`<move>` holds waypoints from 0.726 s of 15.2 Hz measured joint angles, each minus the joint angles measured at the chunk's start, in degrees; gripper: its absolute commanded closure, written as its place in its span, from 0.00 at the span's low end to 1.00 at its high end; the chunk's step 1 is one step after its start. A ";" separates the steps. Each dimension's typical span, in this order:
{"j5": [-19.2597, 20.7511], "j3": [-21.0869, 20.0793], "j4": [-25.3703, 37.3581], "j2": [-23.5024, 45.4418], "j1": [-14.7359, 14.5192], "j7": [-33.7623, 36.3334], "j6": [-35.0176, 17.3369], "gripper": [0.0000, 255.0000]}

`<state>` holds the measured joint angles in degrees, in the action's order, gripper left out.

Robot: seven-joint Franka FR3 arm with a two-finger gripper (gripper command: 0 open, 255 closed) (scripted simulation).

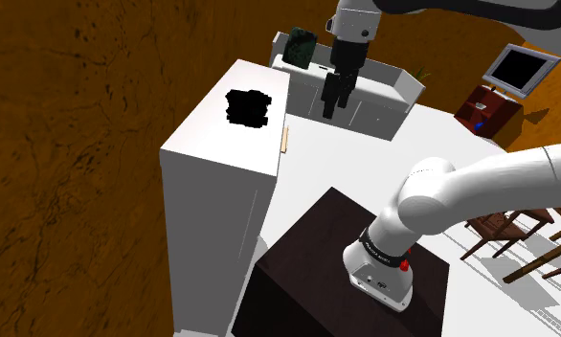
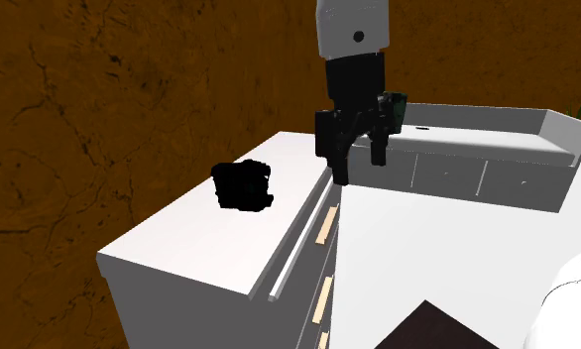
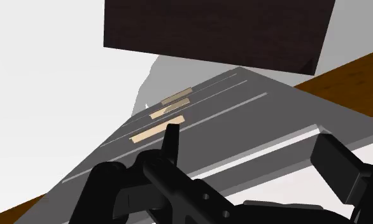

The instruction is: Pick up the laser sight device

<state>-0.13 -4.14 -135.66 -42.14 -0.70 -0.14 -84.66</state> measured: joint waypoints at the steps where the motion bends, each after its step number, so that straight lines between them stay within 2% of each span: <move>1: 0.00 0.00 0.00 0.00 0.00 0.00 0.00 0.00; 3: 0.09 -0.50 1.67 3.04 -0.30 -0.27 -1.16 0.00; 11: 1.58 -3.90 16.94 22.09 -1.96 -1.55 -3.51 0.00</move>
<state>1.46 -8.04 -118.72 -20.04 -2.66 -1.70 -88.17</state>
